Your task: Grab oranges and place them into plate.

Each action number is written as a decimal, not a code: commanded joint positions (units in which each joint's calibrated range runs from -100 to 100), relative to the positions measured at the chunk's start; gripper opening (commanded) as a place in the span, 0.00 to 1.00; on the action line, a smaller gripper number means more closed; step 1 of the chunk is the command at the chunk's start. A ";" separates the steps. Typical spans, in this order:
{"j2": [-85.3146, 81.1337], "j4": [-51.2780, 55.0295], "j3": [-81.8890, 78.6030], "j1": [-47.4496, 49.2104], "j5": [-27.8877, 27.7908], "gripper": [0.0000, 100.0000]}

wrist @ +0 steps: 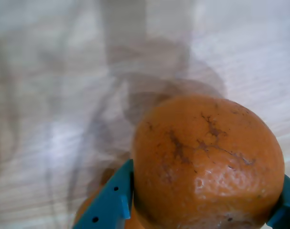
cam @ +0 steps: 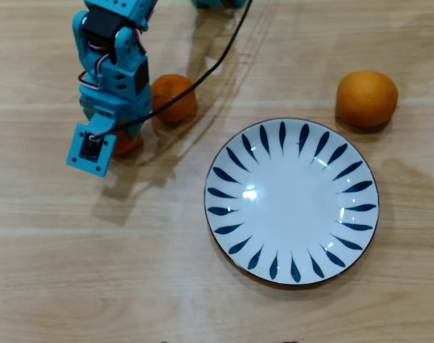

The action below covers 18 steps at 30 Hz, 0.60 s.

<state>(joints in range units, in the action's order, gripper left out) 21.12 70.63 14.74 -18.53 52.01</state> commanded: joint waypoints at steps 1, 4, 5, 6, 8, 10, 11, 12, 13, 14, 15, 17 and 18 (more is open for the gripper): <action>-8.94 3.33 9.12 3.37 0.27 0.27; -10.72 4.79 10.11 5.55 0.42 0.26; -11.31 4.79 10.11 6.27 0.68 0.26; -12.07 4.79 10.29 7.24 1.21 0.26; -13.85 4.79 10.47 9.50 1.78 0.26; -15.37 4.70 10.47 12.24 1.94 0.26; -15.88 4.70 10.47 14.01 2.67 0.26; -16.21 4.53 10.38 15.87 3.61 0.26; -16.47 4.02 10.11 17.89 4.50 0.26; -16.64 3.93 10.11 20.14 5.34 0.26; -16.64 3.93 10.11 22.48 6.17 0.26; -16.55 3.84 10.38 27.16 7.79 0.26; -16.47 3.76 10.38 29.50 8.68 0.26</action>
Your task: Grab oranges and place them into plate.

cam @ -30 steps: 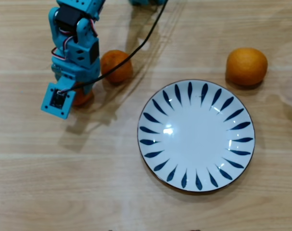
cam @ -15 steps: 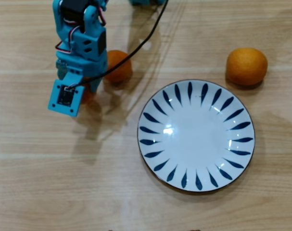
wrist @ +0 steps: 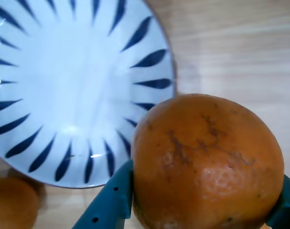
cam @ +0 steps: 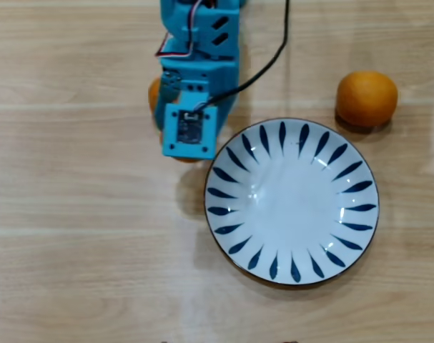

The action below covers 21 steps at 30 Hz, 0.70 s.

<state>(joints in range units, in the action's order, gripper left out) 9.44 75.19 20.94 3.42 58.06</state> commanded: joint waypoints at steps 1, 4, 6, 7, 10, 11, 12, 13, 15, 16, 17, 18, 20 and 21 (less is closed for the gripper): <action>-4.79 -1.67 4.10 9.89 3.52 0.26; -3.60 -7.68 2.47 15.77 5.71 0.26; -0.90 -14.13 0.47 19.56 7.60 0.26; -0.22 -15.76 -0.16 20.29 7.91 0.26; 0.79 -17.82 -1.43 21.82 8.07 0.31; 0.79 -17.82 -2.24 21.82 8.12 0.37; 0.79 -17.91 -2.79 21.82 8.12 0.38; 0.79 -17.91 -3.15 21.82 8.12 0.39; 0.79 -17.65 -3.60 21.58 8.12 0.40; 0.79 -17.57 -3.60 21.42 8.12 0.40; 0.79 -17.57 -3.69 21.34 8.12 0.40; 0.79 -17.48 -3.96 21.18 8.12 0.40; 0.62 -17.31 -4.14 21.02 8.12 0.40; 0.20 -16.62 -4.32 20.53 8.07 0.40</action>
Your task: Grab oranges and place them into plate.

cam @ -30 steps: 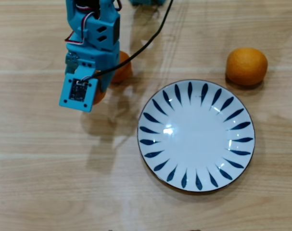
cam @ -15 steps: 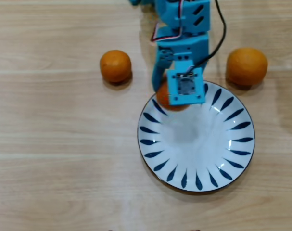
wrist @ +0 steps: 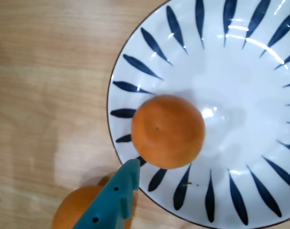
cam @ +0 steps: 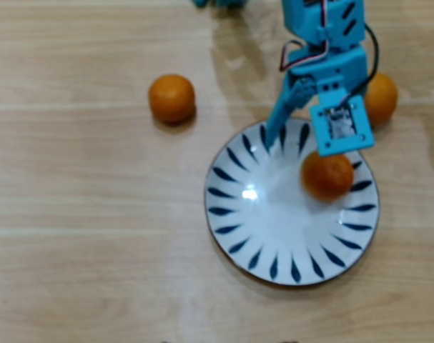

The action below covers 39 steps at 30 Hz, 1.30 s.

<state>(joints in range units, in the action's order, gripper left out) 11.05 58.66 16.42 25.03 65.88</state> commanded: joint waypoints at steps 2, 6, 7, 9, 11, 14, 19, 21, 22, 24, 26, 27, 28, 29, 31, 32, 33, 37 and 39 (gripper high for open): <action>-3.35 3.53 -0.35 -2.53 -0.07 0.40; -9.10 14.53 -3.25 -8.10 -1.06 0.40; -12.48 18.57 -5.78 -12.05 -3.10 0.40; -15.69 20.37 -9.32 -15.84 -4.88 0.39; -18.57 20.29 -14.11 -19.23 -6.40 0.39; -23.05 16.33 -24.53 -23.74 -7.91 0.39; -26.85 7.22 -37.56 -26.48 -8.33 0.39; -27.44 3.96 -41.28 -26.97 -8.28 0.39; -27.44 2.75 -42.63 -27.13 -8.28 0.39; -27.44 1.03 -44.44 -27.45 -8.28 0.39; -27.28 0.26 -45.62 -27.77 -8.28 0.39; -27.28 0.26 -46.07 -27.85 -8.28 0.39; -27.28 0.26 -46.44 -28.02 -8.28 0.39; -27.28 0.09 -46.89 -28.50 -8.28 0.39; -27.28 -1.20 -48.25 -28.90 -8.28 0.40; -27.28 -2.23 -49.15 -28.98 -8.28 0.40; -27.19 -3.44 -50.24 -29.06 -8.28 0.40; -27.19 -9.28 -55.13 -29.95 -8.28 0.40; -27.11 -11.26 -57.03 -30.19 -8.28 0.40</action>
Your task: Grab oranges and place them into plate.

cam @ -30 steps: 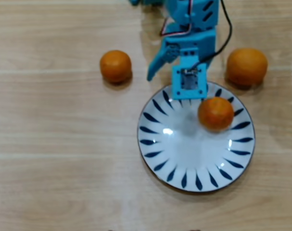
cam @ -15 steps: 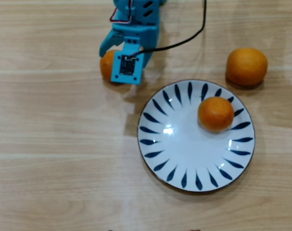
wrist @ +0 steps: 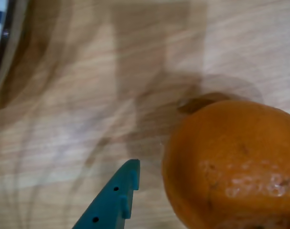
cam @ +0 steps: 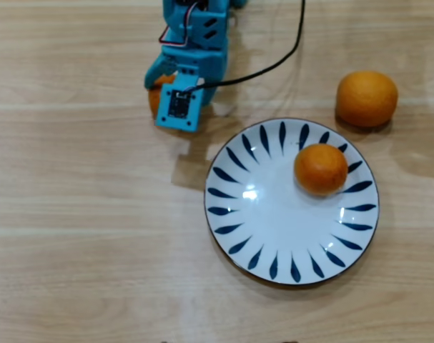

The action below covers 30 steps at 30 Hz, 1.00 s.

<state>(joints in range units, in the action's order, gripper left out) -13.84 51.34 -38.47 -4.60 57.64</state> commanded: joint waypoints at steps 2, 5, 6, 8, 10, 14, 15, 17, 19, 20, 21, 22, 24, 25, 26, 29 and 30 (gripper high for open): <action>-2.22 -5.65 -3.59 -1.04 -0.04 0.40; -0.45 -7.12 -4.94 -1.85 -0.04 0.39; -0.11 -7.12 -4.94 -1.93 -0.04 0.39; 0.23 -7.12 -5.04 -2.01 -0.04 0.39; 0.40 -7.12 -4.94 -2.01 -0.04 0.39; 0.40 -7.12 -4.76 -2.01 -0.04 0.39; 0.48 -7.12 -4.76 -2.01 -0.04 0.39; 0.48 -7.12 -4.76 -2.01 -0.04 0.39; 0.48 -7.12 -4.76 -2.01 -0.04 0.39; 0.48 -7.12 -4.85 -2.01 -0.04 0.39; 0.40 -7.12 -4.94 -2.01 -0.04 0.39; 0.31 -7.12 -5.04 -2.01 -0.04 0.39; 0.23 -7.03 -5.04 -2.01 -0.04 0.39; 0.23 -7.03 -5.04 -2.01 -0.04 0.39; 0.14 -7.03 -5.04 -2.01 -0.04 0.39; 0.06 -7.03 -5.04 -2.01 -0.04 0.39; 0.06 -7.03 -5.04 -2.01 -0.04 0.39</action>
<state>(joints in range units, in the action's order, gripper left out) -13.16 45.05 -43.78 -5.78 57.69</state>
